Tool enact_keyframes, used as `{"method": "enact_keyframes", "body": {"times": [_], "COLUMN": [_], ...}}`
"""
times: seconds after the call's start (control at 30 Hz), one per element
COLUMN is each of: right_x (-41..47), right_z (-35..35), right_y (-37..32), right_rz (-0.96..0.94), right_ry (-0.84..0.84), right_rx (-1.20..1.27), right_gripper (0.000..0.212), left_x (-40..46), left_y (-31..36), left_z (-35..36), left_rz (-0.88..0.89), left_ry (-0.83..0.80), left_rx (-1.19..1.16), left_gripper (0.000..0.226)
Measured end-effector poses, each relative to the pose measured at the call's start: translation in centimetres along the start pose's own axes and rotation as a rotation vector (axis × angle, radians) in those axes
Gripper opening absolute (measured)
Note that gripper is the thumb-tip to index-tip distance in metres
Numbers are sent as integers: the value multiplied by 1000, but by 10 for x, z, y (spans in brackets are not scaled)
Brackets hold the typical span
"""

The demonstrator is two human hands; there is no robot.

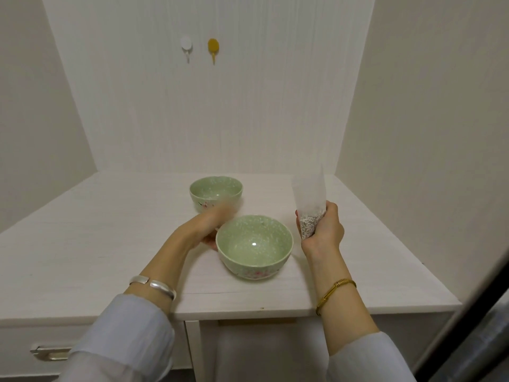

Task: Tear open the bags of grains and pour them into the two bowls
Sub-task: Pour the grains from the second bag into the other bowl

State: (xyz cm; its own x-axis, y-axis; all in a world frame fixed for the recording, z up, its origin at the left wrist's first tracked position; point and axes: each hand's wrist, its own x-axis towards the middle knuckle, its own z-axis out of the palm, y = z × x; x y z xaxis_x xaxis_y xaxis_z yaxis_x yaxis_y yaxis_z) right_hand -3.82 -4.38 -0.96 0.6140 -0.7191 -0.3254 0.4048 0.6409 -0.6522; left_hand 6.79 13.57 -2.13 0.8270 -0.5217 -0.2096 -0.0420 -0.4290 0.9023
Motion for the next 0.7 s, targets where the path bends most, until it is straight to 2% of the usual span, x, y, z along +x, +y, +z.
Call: {"method": "enact_keyframes", "body": {"times": [0.13,0.27,0.4,0.5,0.57,0.7], "right_x": [4,5,5,8,10,12], "right_z": [1,1,3,8,10,14], "right_y": [1,2,3,4,5,5], "right_rz": [-39,-95,-169,-279,-383,-541], "right_ry": [-3,-28,-27,-18,-30,-62], "right_rx": [-75,-137,-193,-263,-318,-445], "right_gripper": [18,23,34,39,41,39], "left_x": [11,15,17,15,15,18], "left_y": [0,-8,-15,-16,-18,-20], "left_z": [10,19,18,19,20,23], "left_rz": [122,189,235,290,308,312], "left_ry": [31,56,150,253,277,284], "left_rx": [-236,-356,-331,-320,-309,-308], "left_gripper": [35,28,27,39,46,40]}}
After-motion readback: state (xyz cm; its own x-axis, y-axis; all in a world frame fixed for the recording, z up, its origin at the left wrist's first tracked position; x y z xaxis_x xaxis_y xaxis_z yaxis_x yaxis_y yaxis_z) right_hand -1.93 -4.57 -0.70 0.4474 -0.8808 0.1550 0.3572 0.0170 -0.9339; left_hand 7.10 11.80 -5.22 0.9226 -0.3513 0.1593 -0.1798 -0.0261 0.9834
